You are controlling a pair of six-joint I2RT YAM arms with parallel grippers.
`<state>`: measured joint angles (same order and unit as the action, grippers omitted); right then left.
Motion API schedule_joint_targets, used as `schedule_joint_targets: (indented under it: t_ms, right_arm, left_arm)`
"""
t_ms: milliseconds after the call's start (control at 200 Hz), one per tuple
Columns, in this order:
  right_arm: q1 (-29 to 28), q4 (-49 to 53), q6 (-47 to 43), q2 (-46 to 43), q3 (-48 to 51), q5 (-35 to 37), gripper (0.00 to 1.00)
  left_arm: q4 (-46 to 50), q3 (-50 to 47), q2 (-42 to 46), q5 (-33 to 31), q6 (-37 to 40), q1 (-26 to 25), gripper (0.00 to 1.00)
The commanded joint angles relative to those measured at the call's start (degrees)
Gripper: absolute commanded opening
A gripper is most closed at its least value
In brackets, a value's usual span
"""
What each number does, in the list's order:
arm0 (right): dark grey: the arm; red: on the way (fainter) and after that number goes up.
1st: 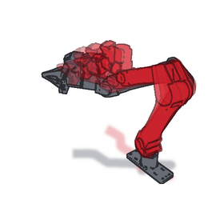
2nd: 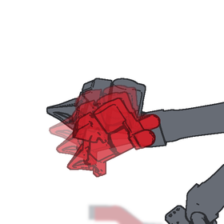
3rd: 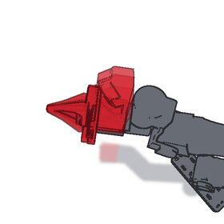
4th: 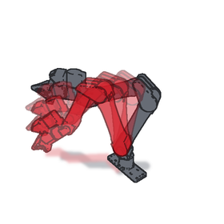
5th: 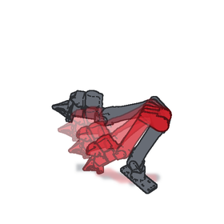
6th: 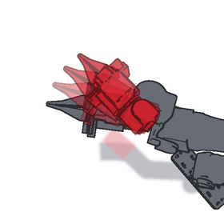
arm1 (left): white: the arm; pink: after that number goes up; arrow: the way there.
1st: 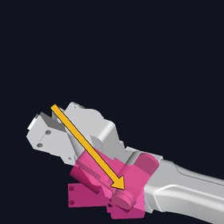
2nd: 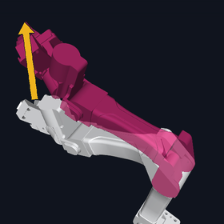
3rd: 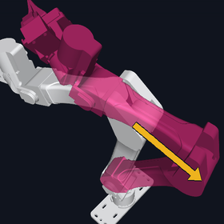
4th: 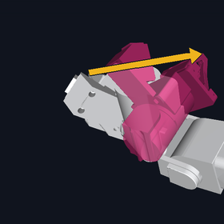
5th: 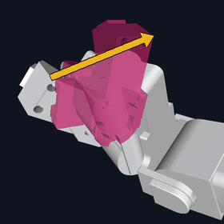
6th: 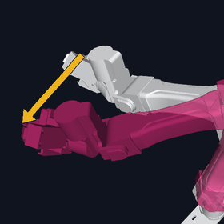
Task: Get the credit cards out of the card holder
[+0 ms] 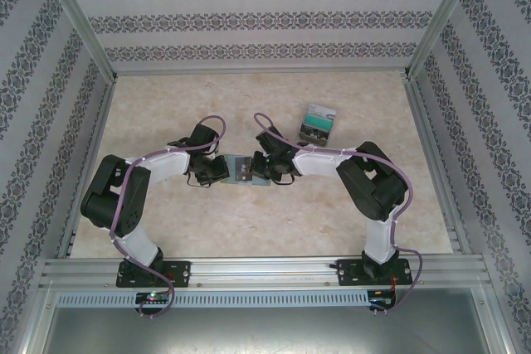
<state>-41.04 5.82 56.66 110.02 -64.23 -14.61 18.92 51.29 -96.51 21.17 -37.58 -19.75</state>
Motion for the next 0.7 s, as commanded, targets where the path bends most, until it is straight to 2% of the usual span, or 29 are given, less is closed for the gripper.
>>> schedule_joint_targets:
  t_ms: [0, 245, 290, 315, 510, 694]
  right_arm:
    - [-0.2, 1.1, -1.1, -1.2, 0.5, 1.0, 0.0]
    - [0.2, 1.1, -1.7, -2.3, 1.6, 0.4, 0.0]
    - [0.2, 1.1, -1.9, -2.1, 1.5, 0.2, 0.13]
    - [0.2, 1.1, -1.9, -2.1, 1.5, 0.3, 0.17]
    - [0.3, 0.6, -2.3, -0.6, 0.8, -0.5, 0.22]
    - [0.3, 0.8, -2.7, 0.0, 0.5, -0.7, 0.22]
  left_arm:
    - [1.6, 0.8, -0.7, 0.3, 0.0, 0.5, 0.11]
    - [1.6, 0.8, -1.0, 0.5, 0.1, 0.5, 0.11]
    - [1.6, 0.9, -1.0, 0.6, 0.1, 0.4, 0.11]
    - [1.5, 0.9, -1.0, 0.6, 0.1, 0.5, 0.11]
    - [1.5, 0.8, -0.9, 0.8, 0.1, 0.5, 0.11]
    - [1.5, 0.8, -1.0, 0.9, 0.1, 0.4, 0.1]
